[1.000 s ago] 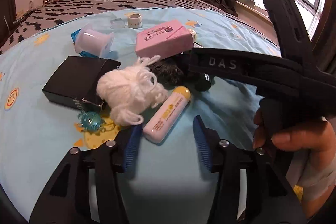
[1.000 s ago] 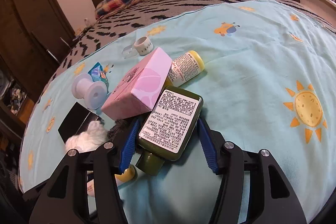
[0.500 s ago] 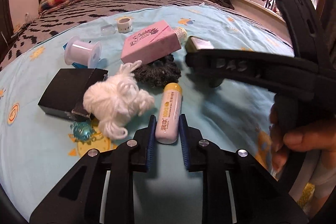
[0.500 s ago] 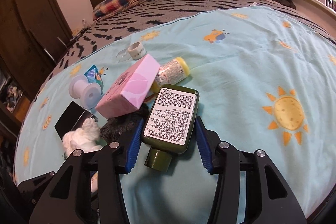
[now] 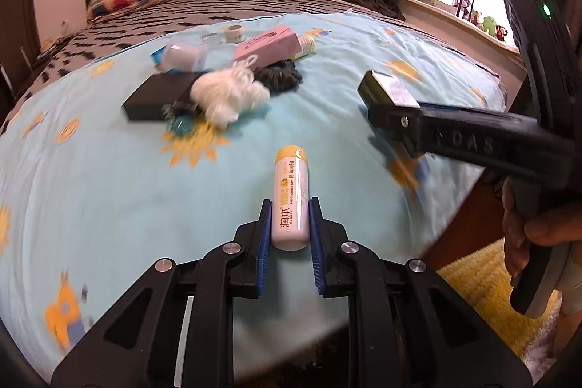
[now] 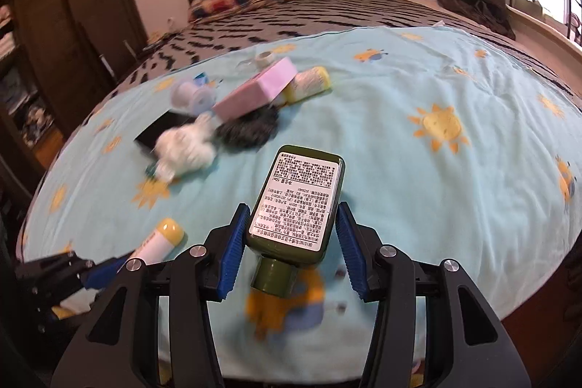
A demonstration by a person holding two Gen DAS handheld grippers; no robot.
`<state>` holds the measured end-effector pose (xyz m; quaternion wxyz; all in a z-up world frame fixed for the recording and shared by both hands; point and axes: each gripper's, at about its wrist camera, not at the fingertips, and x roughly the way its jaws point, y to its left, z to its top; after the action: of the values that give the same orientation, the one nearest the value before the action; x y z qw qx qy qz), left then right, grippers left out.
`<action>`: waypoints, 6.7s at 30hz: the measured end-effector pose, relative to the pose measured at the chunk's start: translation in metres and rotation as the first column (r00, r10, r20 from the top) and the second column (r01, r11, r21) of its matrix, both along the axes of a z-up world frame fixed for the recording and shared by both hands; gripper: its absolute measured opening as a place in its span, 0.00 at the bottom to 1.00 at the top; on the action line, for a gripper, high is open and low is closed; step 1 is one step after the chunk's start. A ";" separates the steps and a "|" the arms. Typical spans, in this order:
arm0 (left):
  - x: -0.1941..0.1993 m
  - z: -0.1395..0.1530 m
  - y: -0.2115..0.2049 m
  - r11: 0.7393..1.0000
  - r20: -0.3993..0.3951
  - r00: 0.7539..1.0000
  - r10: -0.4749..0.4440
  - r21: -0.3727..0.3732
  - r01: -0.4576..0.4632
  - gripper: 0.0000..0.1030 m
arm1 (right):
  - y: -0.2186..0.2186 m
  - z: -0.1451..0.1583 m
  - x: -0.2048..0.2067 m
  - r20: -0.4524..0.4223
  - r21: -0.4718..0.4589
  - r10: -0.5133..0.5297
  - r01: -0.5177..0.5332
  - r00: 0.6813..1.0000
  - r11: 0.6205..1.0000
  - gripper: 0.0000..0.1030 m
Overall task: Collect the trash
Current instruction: 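Lower the white tube with the left tool while the right tool drops the bottle into the bin, then raise both open tools back above the bed, then grasp the blue keychain with the left tool while the right tool grasps the black scrunchie, then lower the keychain with the left tool while the right tool drops the scrunchie into the bin, then raise both open tools back above the bed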
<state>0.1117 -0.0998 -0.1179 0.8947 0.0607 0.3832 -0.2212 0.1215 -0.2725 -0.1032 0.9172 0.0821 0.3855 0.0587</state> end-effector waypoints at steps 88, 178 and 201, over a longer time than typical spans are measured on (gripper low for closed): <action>-0.014 0.004 0.076 0.980 -0.001 0.980 0.200 -0.014 -0.200 0.69 | 0.008 0.001 -0.004 0.021 0.024 0.003 -0.003 1.000 1.000 0.79; -0.096 -0.151 0.022 0.996 -0.345 0.935 0.085 0.022 -0.083 0.29 | 0.028 -0.155 -0.121 -0.344 0.085 0.098 -0.073 0.934 0.994 0.13; -0.092 -0.145 0.034 0.994 -0.321 0.941 0.108 0.054 -0.096 0.74 | 0.009 -0.146 -0.104 -0.305 0.104 0.021 0.012 0.952 0.994 0.86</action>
<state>0.0197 -0.0661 -0.2627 0.8287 0.0204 0.5315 -0.1742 0.0172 -0.2636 -0.2489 0.8406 0.1373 0.5195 0.0676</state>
